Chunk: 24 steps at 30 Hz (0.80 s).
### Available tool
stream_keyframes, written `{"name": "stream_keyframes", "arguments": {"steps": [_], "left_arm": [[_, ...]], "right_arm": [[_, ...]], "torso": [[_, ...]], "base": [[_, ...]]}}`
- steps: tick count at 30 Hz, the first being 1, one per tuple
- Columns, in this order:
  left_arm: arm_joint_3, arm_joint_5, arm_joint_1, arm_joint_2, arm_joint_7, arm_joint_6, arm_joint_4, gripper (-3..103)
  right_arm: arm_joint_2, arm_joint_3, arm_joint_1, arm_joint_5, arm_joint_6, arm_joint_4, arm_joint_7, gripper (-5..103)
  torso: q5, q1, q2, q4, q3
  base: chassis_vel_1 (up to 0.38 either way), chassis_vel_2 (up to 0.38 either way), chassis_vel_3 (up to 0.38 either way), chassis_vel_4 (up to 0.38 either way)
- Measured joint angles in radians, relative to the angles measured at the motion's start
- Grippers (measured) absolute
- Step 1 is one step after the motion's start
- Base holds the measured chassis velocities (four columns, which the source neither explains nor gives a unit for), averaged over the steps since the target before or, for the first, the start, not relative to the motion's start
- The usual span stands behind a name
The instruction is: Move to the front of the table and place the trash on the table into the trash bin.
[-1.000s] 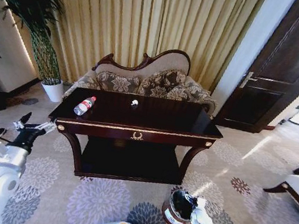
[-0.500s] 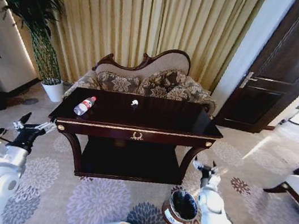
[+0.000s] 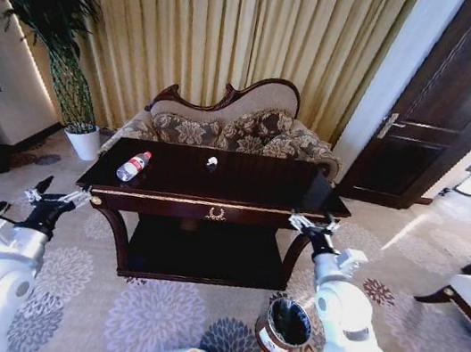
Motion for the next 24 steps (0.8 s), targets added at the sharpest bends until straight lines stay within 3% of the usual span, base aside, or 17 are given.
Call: {"name": "stream_keyframes", "arguments": {"steps": [6,13,19,24], "left_arm": [[0.016,0.004,0.011,-0.002,0.001,0.003,-0.002,100],[0.055,0.025,-0.008,-0.014,-0.004,0.014,-0.006,100],[0.059,0.027,-0.01,-0.016,-0.01,0.02,-0.019,100],[0.056,0.014,-0.021,-0.007,-0.015,0.023,-0.014,100]], "right_arm": [[0.007,-0.025,0.011,-0.018,-0.013,-0.003,0.0,100],[0.007,-0.02,0.007,-0.016,0.023,-0.017,0.0,100],[0.005,-0.019,0.004,-0.017,0.027,-0.013,0.0,100],[-0.036,-0.026,-0.002,-0.02,0.027,-0.004,0.0,100]], "torso": [[-0.0001,0.0,0.0,-0.0002,0.0],[-0.0001,0.0,0.0,-0.0003,0.0],[-0.0002,0.0,0.0,-0.0002,0.0],[-0.0001,0.0,0.0,-0.0004,0.0]], "base": [[0.0,0.0,0.0,0.0],[-0.047,0.032,0.036,-0.04],[-0.174,0.171,0.162,-0.154],[-0.255,0.255,0.246,-0.224]]}}
